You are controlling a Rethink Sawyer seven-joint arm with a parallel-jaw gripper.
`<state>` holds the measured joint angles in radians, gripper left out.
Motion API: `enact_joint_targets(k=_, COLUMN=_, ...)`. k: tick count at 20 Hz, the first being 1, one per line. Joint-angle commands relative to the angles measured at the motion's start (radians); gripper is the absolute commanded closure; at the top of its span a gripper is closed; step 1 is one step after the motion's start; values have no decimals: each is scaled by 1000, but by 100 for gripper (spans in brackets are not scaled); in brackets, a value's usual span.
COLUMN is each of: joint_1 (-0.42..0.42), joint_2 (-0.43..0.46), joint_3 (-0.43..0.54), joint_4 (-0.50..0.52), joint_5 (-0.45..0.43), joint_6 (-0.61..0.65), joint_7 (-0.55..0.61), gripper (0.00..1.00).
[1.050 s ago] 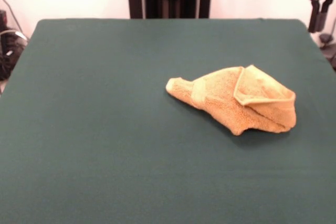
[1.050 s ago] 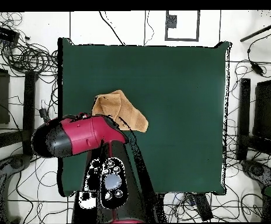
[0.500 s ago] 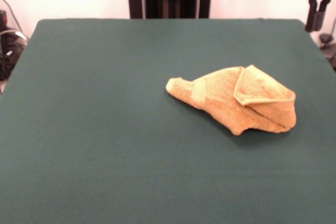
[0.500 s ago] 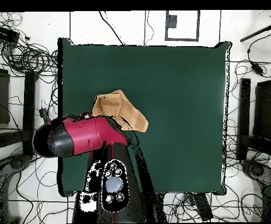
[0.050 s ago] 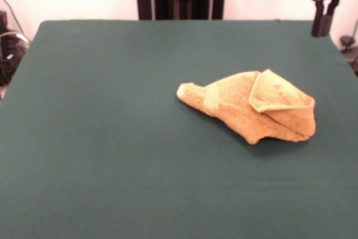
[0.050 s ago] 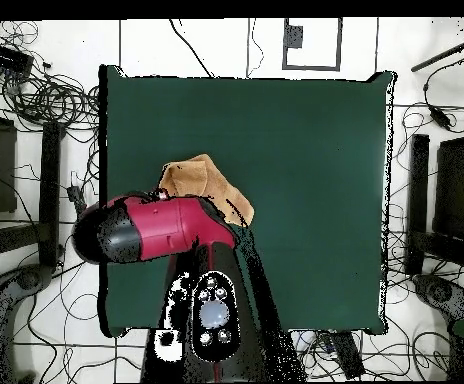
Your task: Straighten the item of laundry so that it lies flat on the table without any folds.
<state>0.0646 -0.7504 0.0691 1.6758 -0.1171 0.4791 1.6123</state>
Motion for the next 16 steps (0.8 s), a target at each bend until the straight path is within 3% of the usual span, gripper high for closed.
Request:
enact_joint_targets(k=1, joint_1=-33, joint_2=113, joint_3=37, joint_4=-24, joint_5=10, joint_6=30, joint_7=119, gripper=100)
enact_joint_targets(k=9, joint_1=-100, joint_2=184, joint_3=56, joint_4=-84, joint_5=-38, joint_6=9, joint_7=43, gripper=100)
enact_joint_targets(k=11, joint_1=-124, joint_2=193, joint_3=77, joint_4=-75, joint_5=-15, joint_6=2, joint_7=52, gripper=100)
enact_joint_targets(k=16, joint_1=-131, joint_2=202, joint_3=77, joint_4=-107, joint_5=-38, joint_6=30, joint_7=25, gripper=100)
